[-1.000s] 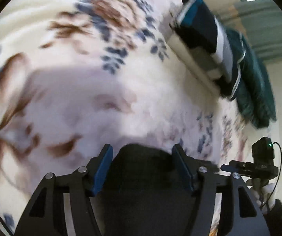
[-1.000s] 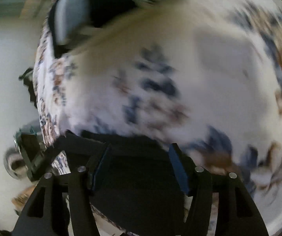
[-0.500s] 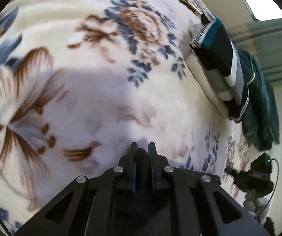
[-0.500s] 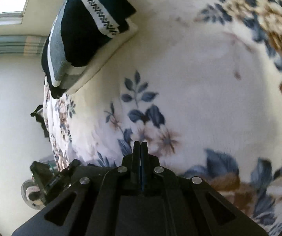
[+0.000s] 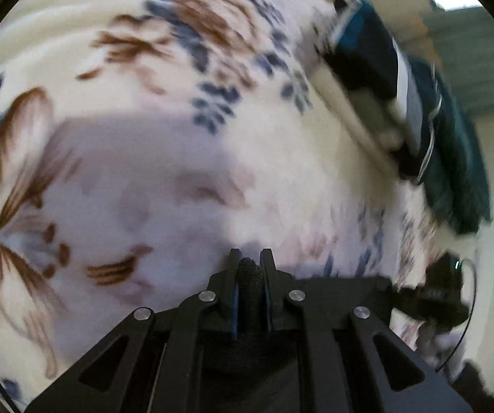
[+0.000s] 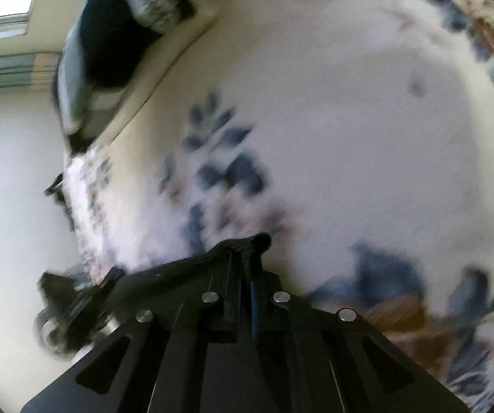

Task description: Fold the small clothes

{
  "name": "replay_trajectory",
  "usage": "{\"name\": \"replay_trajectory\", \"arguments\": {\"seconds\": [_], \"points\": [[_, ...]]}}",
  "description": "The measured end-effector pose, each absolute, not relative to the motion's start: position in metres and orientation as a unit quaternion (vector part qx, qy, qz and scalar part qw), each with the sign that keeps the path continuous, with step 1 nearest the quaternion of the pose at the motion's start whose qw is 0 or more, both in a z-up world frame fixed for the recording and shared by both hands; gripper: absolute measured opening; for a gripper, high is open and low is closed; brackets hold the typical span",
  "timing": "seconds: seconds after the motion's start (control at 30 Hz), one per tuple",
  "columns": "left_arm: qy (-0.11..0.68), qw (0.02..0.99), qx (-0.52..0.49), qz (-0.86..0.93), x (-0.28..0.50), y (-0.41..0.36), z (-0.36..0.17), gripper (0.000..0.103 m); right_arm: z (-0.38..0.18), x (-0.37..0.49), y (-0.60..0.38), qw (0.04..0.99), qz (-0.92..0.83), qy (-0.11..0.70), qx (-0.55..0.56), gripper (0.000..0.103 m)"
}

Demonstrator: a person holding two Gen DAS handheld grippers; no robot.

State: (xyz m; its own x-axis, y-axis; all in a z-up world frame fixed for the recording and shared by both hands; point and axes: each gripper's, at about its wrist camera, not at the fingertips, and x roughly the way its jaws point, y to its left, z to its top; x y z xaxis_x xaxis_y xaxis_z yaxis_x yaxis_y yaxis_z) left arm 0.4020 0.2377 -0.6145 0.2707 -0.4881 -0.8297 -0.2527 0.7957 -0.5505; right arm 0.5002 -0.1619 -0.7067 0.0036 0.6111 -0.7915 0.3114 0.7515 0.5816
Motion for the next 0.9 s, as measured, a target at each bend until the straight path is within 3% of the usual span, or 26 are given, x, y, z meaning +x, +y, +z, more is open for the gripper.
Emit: {"name": "replay_trajectory", "arguments": {"seconds": [0.07,0.13,0.2,0.23,0.43,0.63,0.7,0.73,0.77,0.9], "points": [[0.607,0.731,-0.299,-0.09,0.402,0.238,-0.609,0.014,-0.711,0.496,-0.158,0.614,0.131,0.703,0.335,0.005],[0.613,0.729,-0.293,-0.085,0.395,0.244,-0.597,0.026,-0.702,0.486,-0.161,0.603,0.134,0.706,0.345,0.017],[0.604,0.736,-0.296,-0.077,0.378,0.254,-0.58,0.054,-0.683,0.465,-0.176,0.608,0.117,0.703,0.35,0.053],[0.597,0.74,-0.302,-0.073,0.365,0.259,-0.572,0.058,-0.675,0.454,-0.182,0.608,0.116,0.699,0.357,0.057],[0.61,0.725,-0.321,-0.012,0.259,0.273,-0.54,0.059,-0.665,0.343,-0.218,0.54,0.065,0.728,0.418,0.059],[0.648,0.633,-0.422,0.03,0.165,0.262,-0.58,0.059,-0.689,0.263,-0.205,0.487,0.033,0.72,0.493,0.059],[0.65,0.611,-0.45,0.035,0.155,0.253,-0.595,0.059,-0.695,0.256,-0.198,0.483,0.032,0.712,0.509,0.053],[0.646,0.604,-0.466,0.032,0.153,0.248,-0.602,0.059,-0.697,0.254,-0.193,0.487,0.034,0.699,0.522,0.04],[0.642,0.601,-0.474,0.029,0.152,0.246,-0.605,0.059,-0.698,0.255,-0.186,0.491,0.038,0.699,0.519,0.002],[0.623,0.608,-0.492,0.024,0.156,0.234,-0.606,0.059,-0.673,0.252,-0.178,0.535,0.003,0.693,0.484,0.003]]}}
